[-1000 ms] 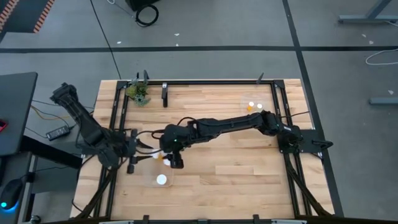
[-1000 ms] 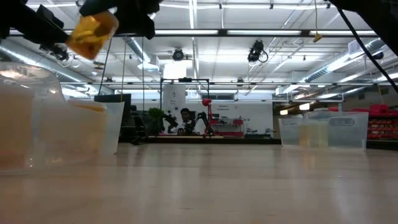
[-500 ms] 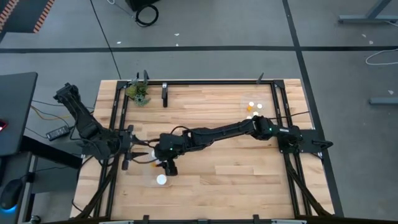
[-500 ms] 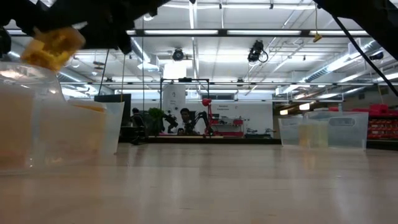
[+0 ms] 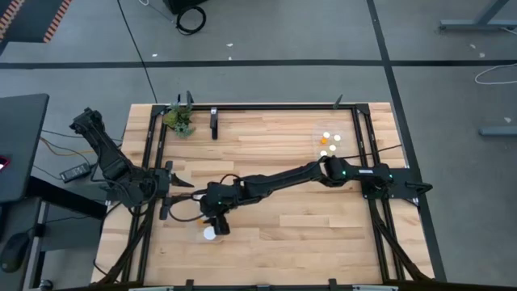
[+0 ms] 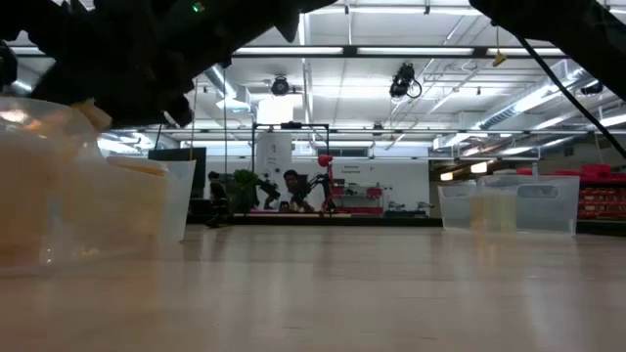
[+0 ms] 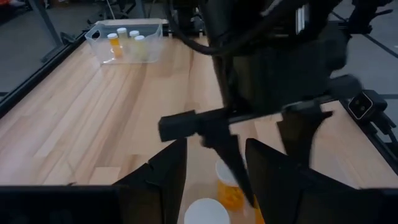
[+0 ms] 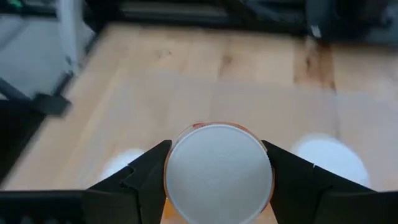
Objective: Pick and place medicine bottles into bin by pill shape (circle, oval)
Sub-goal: Put the large orange pill bottle into the bottom transparent bin
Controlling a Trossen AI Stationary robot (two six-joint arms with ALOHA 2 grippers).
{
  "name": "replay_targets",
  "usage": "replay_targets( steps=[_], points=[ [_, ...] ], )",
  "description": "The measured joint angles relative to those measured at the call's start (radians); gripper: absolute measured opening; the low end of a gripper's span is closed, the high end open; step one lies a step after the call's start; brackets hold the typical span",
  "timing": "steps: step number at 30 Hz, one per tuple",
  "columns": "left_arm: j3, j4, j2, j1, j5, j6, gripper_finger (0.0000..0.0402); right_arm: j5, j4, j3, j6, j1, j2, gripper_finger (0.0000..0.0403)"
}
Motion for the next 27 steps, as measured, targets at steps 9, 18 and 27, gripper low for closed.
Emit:
replay_targets(
  steps=[9, 18, 27],
  points=[
    [0.000, 0.007, 0.000, 0.000, 0.001, -0.002, 0.0172, 0.035, -0.103, 0.000, -0.014, -0.008, 0.000, 0.0234],
    [0.000, 0.006, 0.000, -0.001, 0.002, -0.002, 0.0172, 0.002, -0.129, 0.000, -0.022, -0.019, 0.000, 0.0234],
    [0.000, 0.006, 0.000, -0.001, 0.014, -0.002, 0.0172, -0.027, -0.203, 0.002, -0.018, -0.014, -0.003, 0.0234]
  ],
)
